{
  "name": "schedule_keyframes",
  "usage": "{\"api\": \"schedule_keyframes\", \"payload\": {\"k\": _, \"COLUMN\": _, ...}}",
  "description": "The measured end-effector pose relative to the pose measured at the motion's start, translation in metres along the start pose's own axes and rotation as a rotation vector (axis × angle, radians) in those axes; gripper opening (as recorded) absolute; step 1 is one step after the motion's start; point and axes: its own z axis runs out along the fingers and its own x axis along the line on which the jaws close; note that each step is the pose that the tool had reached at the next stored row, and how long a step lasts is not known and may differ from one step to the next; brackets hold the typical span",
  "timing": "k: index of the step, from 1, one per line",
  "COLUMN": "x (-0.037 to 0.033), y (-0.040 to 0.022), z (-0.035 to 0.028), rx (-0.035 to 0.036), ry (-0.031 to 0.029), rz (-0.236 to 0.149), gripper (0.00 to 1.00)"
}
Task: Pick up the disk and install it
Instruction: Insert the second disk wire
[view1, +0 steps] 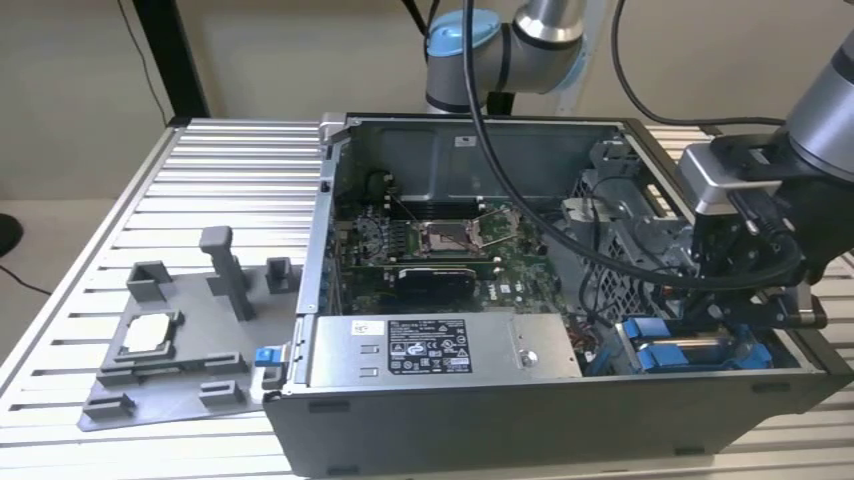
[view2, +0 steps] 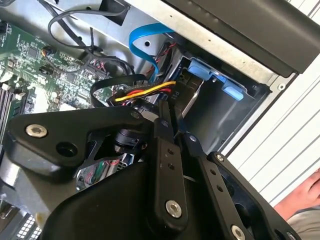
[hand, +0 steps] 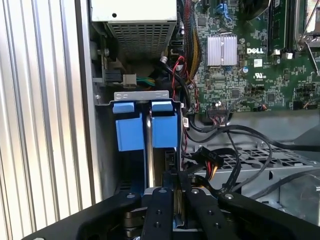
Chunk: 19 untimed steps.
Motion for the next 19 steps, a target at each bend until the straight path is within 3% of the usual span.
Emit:
{"api": "schedule_keyframes", "payload": {"k": 13, "x": 0.0003, "y": 0.0002, "z": 0.0070, "rx": 0.0008, "ry": 0.0002, "rz": -0.003, "gripper": 0.00}}
{"api": "schedule_keyframes", "payload": {"k": 19, "x": 0.0002, "y": 0.0002, "z": 0.0072, "rx": 0.0008, "ry": 0.0005, "rz": -0.003, "gripper": 0.00}}
